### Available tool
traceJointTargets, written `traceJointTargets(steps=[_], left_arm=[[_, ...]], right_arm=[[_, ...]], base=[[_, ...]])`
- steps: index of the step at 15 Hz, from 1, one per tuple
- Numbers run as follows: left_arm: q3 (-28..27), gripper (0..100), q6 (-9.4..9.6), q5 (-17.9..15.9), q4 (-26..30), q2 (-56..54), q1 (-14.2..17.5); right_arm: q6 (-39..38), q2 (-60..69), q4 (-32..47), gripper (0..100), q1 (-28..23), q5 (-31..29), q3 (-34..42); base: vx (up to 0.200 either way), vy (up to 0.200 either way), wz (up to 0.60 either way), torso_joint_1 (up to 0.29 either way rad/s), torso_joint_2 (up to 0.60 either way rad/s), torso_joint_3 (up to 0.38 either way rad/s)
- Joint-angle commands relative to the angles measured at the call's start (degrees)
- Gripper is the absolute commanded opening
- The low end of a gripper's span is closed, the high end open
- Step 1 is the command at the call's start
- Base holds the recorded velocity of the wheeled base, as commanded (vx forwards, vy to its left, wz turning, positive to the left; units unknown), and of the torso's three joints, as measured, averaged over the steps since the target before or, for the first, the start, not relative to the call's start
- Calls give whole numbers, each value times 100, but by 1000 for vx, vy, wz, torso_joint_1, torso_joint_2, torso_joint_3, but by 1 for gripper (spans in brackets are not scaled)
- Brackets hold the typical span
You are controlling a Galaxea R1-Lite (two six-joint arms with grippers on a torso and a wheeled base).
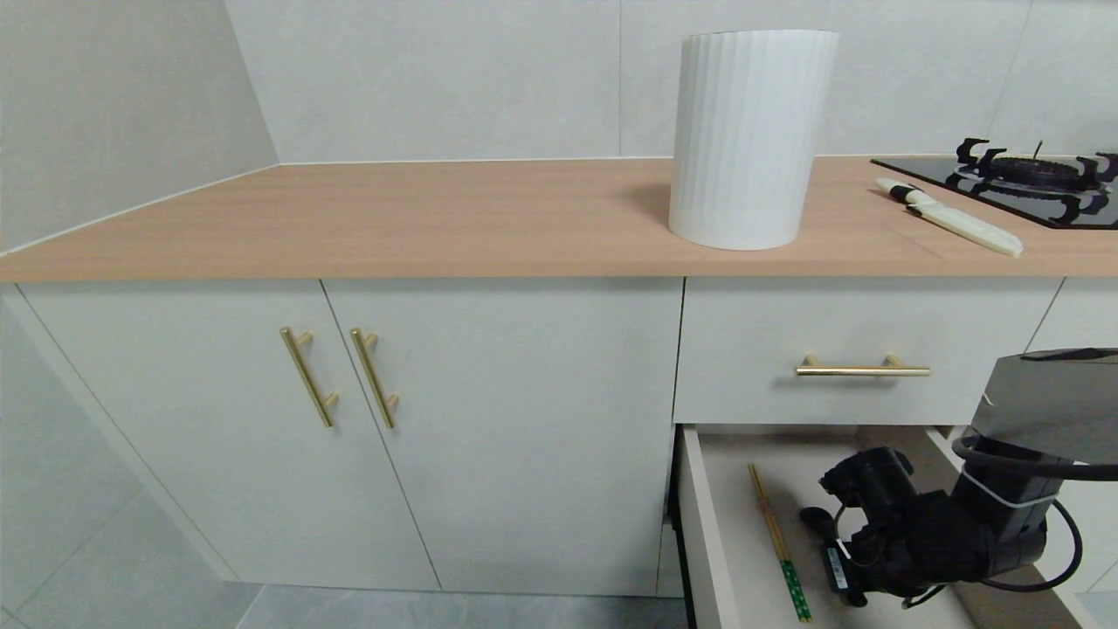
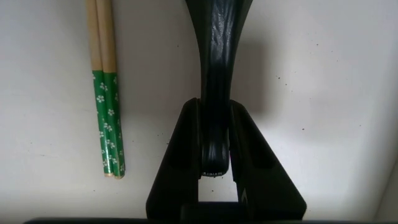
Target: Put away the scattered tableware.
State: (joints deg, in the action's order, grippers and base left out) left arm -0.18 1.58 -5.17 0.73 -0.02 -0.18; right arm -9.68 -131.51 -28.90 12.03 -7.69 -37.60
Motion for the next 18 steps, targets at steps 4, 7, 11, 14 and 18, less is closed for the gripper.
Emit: traceJointTargets(steps=[4, 7, 11, 14, 18], left_arm=[[1, 100, 0, -2, -3, 2, 1], [1, 100, 0, -2, 6, 2, 1], [1, 100, 0, -2, -3, 2, 1], [1, 100, 0, -2, -3, 2, 1], [1, 100, 9, -2, -3, 2, 1]], right_arm=[[1, -15, -1, 100, 1, 5, -20], [1, -6, -1, 100, 1, 5, -20], [-16, 214, 8, 100, -17, -4, 15], [-104, 1163, 148, 100, -17, 13, 253], [-157, 3571, 1677, 100, 18, 84, 270]], base=[[0, 0, 0, 0, 0, 0], [0, 0, 0, 0, 0, 0], [0, 0, 0, 0, 0, 0], [0, 0, 0, 0, 0, 0], [0, 0, 0, 0, 0, 0]])
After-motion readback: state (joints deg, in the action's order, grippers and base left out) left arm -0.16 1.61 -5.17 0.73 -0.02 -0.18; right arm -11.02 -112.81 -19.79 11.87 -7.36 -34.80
